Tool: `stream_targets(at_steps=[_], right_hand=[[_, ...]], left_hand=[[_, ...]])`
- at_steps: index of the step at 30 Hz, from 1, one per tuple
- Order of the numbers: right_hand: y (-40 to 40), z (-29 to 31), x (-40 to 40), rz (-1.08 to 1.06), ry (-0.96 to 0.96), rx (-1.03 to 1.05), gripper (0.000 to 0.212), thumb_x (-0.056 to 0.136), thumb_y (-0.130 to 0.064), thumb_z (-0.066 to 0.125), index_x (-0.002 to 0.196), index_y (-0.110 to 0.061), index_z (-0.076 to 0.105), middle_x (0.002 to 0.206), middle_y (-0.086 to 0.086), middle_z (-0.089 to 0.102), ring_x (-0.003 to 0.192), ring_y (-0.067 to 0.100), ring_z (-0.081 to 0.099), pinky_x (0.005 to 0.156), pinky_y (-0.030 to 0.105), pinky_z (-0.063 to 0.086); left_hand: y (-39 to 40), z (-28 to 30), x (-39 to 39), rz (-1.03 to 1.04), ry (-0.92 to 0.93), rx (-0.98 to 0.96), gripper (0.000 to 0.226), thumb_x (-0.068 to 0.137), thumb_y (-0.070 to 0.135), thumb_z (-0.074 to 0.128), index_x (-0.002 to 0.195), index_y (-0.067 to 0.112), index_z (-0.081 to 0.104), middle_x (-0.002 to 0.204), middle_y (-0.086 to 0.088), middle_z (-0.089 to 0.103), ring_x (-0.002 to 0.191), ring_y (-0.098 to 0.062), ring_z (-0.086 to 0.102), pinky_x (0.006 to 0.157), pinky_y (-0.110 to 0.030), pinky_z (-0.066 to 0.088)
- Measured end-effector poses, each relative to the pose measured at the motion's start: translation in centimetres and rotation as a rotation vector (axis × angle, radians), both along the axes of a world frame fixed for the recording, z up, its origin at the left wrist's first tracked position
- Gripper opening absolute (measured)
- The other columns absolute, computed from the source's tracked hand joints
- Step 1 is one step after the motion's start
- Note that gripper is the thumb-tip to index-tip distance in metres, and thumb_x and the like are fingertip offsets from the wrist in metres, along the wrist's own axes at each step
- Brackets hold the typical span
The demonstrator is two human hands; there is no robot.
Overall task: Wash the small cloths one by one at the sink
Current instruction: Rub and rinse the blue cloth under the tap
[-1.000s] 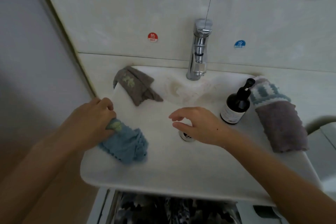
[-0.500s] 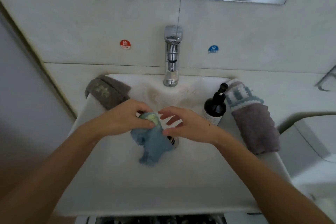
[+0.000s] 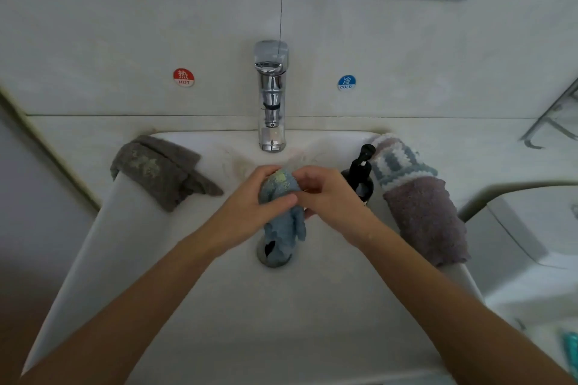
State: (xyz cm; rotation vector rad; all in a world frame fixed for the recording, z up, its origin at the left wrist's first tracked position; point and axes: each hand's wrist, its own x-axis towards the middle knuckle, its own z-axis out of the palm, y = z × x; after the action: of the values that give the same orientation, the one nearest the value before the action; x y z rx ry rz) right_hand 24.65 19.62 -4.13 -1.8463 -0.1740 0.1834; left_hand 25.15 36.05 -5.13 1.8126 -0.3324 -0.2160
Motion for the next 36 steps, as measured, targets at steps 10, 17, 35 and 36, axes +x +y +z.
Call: stream_targets(at_steps=[10, 17, 35, 36], right_hand=[[0.2, 2.1, -1.0, 0.043, 0.08, 0.004, 0.04, 0.09, 0.008, 0.052, 0.093, -0.028, 0.069, 0.095, -0.006, 0.069, 0.09, 0.012, 0.067, 0.073, 0.025, 0.058], [-0.1, 5.2, -0.4, -0.301, -0.683, -0.129, 0.022, 0.093, -0.022, 0.062, 0.112, -0.031, 0.057, 0.117, -0.008, 0.056, 0.103, 0.002, 0.057, 0.08, 0.015, 0.05], [2.0, 9.6, 7.1, -0.058, -0.808, -0.495, 0.062, 0.092, -0.055, 0.032, 0.131, -0.015, 0.059, 0.132, 0.002, 0.058, 0.117, 0.01, 0.053, 0.097, 0.018, 0.039], [2.1, 9.6, 7.1, -0.061, -0.808, -0.485, 0.062, 0.092, -0.054, 0.032, 0.13, -0.014, 0.06, 0.13, 0.002, 0.058, 0.115, 0.01, 0.053, 0.096, 0.018, 0.04]], left_hand=[[0.2, -0.8, 0.4, 0.147, -0.073, -0.009, 0.037, 0.08, 0.009, 0.075, 0.11, 0.022, 0.057, 0.102, 0.01, 0.061, 0.087, 0.004, 0.06, 0.075, -0.016, 0.052], [0.0, -1.2, 0.2, 0.115, -0.121, 0.128, 0.037, 0.082, 0.008, 0.072, 0.106, 0.027, 0.052, 0.095, 0.016, 0.057, 0.087, 0.003, 0.055, 0.07, -0.004, 0.044], [0.4, -0.9, 0.7, 0.111, -0.192, 0.103, 0.033, 0.084, 0.001, 0.066, 0.104, 0.023, 0.052, 0.094, 0.008, 0.057, 0.086, -0.002, 0.056, 0.067, -0.006, 0.044], [0.4, -0.9, 0.7, 0.115, -0.188, 0.1, 0.033, 0.084, 0.0, 0.065, 0.104, 0.023, 0.052, 0.094, 0.007, 0.057, 0.086, -0.003, 0.056, 0.066, -0.006, 0.044]])
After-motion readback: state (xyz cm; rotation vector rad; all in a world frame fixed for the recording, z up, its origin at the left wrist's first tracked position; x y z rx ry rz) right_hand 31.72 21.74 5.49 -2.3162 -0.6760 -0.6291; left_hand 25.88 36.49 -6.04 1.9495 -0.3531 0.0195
